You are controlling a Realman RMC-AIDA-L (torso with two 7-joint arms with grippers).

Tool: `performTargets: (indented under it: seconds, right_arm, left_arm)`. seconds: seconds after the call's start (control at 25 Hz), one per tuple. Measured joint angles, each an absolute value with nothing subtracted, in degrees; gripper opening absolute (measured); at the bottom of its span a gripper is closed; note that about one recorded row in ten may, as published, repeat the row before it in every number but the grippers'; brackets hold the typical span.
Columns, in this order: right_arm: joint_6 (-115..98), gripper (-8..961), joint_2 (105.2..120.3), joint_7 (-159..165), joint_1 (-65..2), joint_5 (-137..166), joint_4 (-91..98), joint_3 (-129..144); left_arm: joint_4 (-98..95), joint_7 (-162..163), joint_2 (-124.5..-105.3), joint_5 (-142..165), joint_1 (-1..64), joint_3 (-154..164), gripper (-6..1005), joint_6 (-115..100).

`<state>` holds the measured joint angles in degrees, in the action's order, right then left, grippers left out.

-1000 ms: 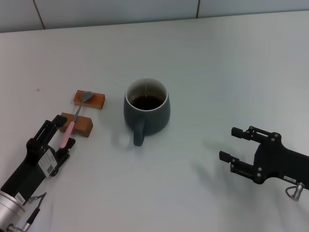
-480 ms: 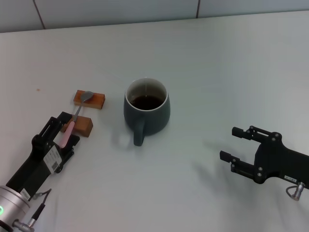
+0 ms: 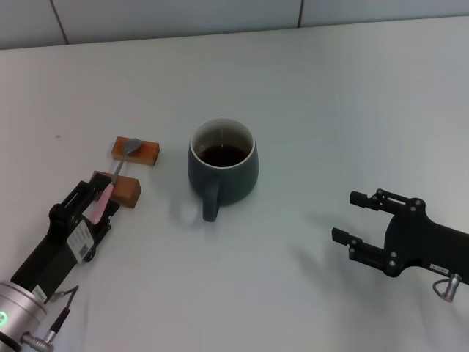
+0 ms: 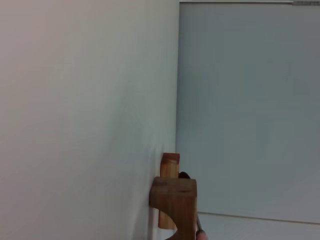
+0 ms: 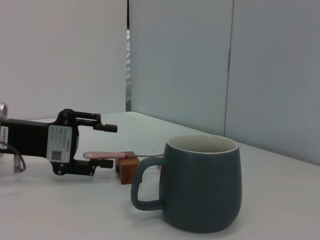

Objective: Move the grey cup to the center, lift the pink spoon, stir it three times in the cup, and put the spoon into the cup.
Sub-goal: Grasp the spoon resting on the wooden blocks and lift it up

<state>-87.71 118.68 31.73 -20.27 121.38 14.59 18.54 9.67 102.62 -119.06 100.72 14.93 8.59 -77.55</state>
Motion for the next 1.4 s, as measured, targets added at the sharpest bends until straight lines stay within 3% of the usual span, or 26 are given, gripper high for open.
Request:
performTargets:
  seconds: [0.24,0.48,0.68,1.4]
  right_arm:
    - [-87.7,656,118.65,31.7,-20.4,121.4,14.6,18.8]
    - [-87.7,656,118.65,31.7,-20.6,121.4,14.6,18.7]
    - [-87.7,656,118.65,31.7,-20.7,121.4,14.6,18.7]
    - [-87.6,655,118.74,31.8,-21.1,121.4,14.6,18.7]
  left_arm:
    - [10.2,102.6,-119.09,100.7,15.0,8.6,592,-76.8]
    - [10.4,102.6,-119.09,100.7,15.0,8.5,583,-75.6]
    - [10.2,102.5,-119.09,100.7,15.2,8.5,490,-75.5]
    - [10.0,101.8,-119.09,100.7,15.5,7.9,394,-74.4]
